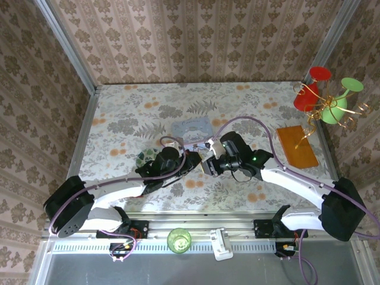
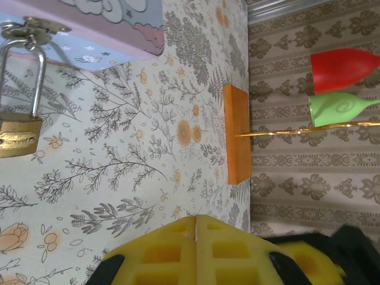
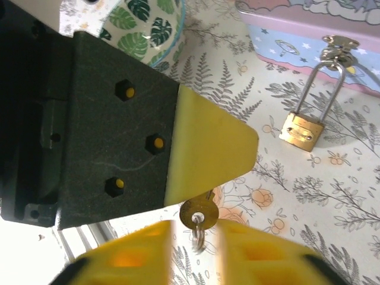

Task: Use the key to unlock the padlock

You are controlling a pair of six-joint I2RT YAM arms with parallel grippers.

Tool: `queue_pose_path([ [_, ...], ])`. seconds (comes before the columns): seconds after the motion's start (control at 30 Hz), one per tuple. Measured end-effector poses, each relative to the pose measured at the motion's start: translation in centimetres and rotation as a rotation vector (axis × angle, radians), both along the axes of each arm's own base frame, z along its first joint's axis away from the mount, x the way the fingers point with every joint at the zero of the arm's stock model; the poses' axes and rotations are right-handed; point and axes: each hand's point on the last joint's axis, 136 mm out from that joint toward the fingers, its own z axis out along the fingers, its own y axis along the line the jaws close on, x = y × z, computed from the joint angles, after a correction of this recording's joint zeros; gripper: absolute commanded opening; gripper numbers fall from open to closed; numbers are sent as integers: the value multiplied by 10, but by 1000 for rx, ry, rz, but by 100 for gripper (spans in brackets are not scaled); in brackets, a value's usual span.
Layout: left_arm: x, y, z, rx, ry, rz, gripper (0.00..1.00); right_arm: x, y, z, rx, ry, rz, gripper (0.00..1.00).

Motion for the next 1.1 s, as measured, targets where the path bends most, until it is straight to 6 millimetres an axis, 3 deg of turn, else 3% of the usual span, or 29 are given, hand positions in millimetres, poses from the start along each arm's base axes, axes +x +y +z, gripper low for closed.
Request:
queue_pose_path([
  [0.13, 1, 3, 25, -9, -123, -14, 0, -2, -11, 9, 108, 4, -3, 73],
  [0.33, -6, 3, 68, -41, -322, -37, 0, 18, -37, 58, 394, -79, -78, 68],
  [0.6, -16, 0, 104, -70, -507, -65, 0, 11, -18, 109, 623, -109, 47, 51],
  [0.87, -27, -3, 132, -149, -636, -47, 0, -5, -9, 124, 680, -104, 134, 48],
  [1.1, -28, -2, 143, -168, -691, -29, 0, -11, -7, 124, 700, -87, 163, 34],
])
